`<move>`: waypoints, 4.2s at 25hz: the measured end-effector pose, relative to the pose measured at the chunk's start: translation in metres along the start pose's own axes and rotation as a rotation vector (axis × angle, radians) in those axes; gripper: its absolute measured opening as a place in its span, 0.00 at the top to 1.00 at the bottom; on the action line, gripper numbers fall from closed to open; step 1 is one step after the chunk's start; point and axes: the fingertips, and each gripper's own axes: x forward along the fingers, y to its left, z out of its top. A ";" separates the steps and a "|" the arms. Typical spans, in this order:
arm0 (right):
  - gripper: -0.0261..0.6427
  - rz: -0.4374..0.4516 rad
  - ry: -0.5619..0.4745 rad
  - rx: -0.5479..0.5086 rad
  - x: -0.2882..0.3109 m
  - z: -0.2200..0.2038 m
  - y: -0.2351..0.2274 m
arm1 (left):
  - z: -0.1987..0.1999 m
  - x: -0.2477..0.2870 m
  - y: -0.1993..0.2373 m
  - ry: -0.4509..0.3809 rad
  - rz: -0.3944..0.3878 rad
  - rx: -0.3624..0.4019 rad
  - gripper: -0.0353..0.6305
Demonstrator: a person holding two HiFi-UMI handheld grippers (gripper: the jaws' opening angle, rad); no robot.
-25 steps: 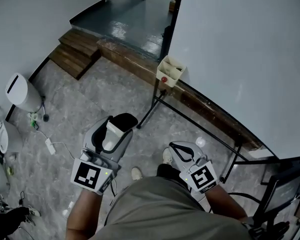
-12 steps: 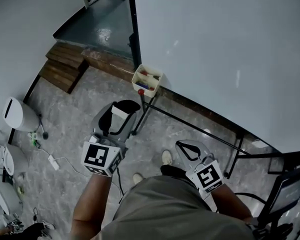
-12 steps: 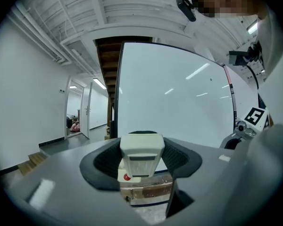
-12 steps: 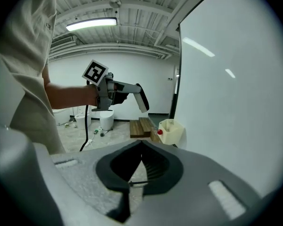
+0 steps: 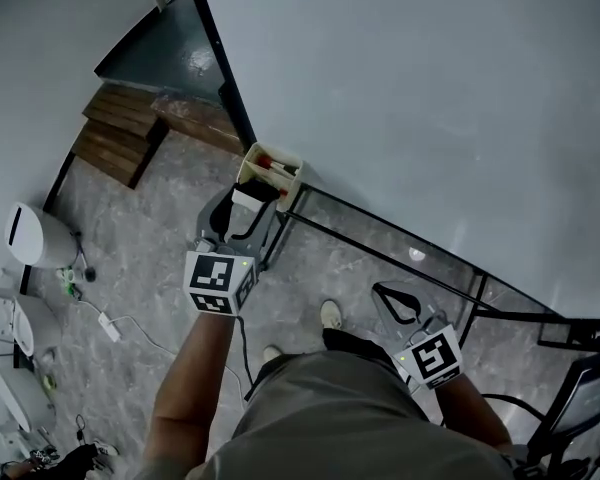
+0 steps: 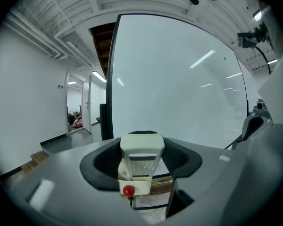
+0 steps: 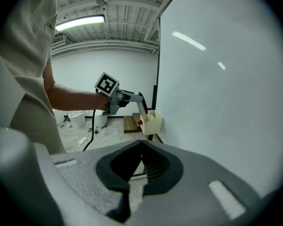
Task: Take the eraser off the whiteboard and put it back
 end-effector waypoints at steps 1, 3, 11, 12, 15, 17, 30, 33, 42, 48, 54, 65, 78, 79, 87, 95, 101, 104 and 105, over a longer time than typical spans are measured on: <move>0.96 0.001 0.002 0.005 0.000 -0.001 -0.005 | -0.005 0.008 0.002 0.011 0.005 -0.003 0.55; 0.96 0.000 0.009 0.016 0.000 -0.002 -0.014 | -0.013 0.020 0.003 0.029 0.011 -0.010 0.55; 0.96 0.003 0.028 0.008 0.005 -0.005 -0.035 | -0.044 0.045 0.002 0.101 0.007 -0.004 0.55; 0.96 0.003 0.029 0.008 0.005 -0.005 -0.037 | -0.048 0.047 0.002 0.110 0.006 0.000 0.55; 0.96 0.001 0.037 0.007 0.003 -0.006 -0.041 | -0.058 0.053 0.002 0.123 0.011 0.015 0.55; 0.96 -0.001 0.044 0.008 0.002 -0.008 -0.043 | -0.062 0.055 0.001 0.130 0.009 0.015 0.55; 0.96 -0.017 0.041 0.003 0.001 -0.006 -0.041 | -0.077 0.059 0.001 0.170 0.004 0.015 0.55; 0.96 -0.020 0.044 -0.003 0.000 -0.005 -0.039 | -0.080 0.060 0.000 0.179 0.004 0.021 0.55; 0.96 -0.023 0.034 0.005 -0.001 -0.004 -0.031 | -0.081 0.063 0.002 0.195 0.019 0.060 0.54; 0.96 -0.002 0.021 -0.015 -0.004 0.001 -0.028 | -0.074 0.054 0.005 0.174 0.051 0.061 0.49; 0.96 0.066 -0.004 -0.040 0.002 0.010 -0.025 | -0.060 0.009 0.008 0.153 0.106 0.045 0.47; 0.96 0.188 -0.060 -0.105 0.032 0.025 0.007 | -0.044 -0.133 -0.031 0.108 0.160 -0.014 0.94; 0.96 0.203 -0.083 -0.219 -0.062 0.046 0.178 | -0.028 -0.350 -0.131 0.008 -0.008 -0.108 0.94; 0.96 0.199 -0.081 -0.216 -0.076 0.044 0.197 | -0.031 -0.370 -0.141 0.004 -0.020 -0.115 0.94; 0.96 0.211 -0.107 -0.178 -0.120 0.015 0.228 | -0.056 -0.398 -0.196 0.028 -0.076 -0.108 0.94; 0.96 0.231 -0.161 -0.224 -0.208 0.013 0.254 | -0.024 -0.444 -0.276 -0.007 -0.083 -0.074 0.94; 0.96 0.282 -0.167 -0.244 -0.274 -0.023 0.235 | -0.005 -0.432 -0.351 -0.038 -0.053 -0.079 0.94; 0.96 0.307 -0.159 -0.234 -0.306 -0.045 0.223 | 0.000 -0.426 -0.393 -0.046 -0.043 -0.088 0.94; 0.96 0.317 -0.151 -0.237 -0.316 -0.053 0.220 | 0.000 -0.425 -0.407 -0.046 -0.039 -0.095 0.94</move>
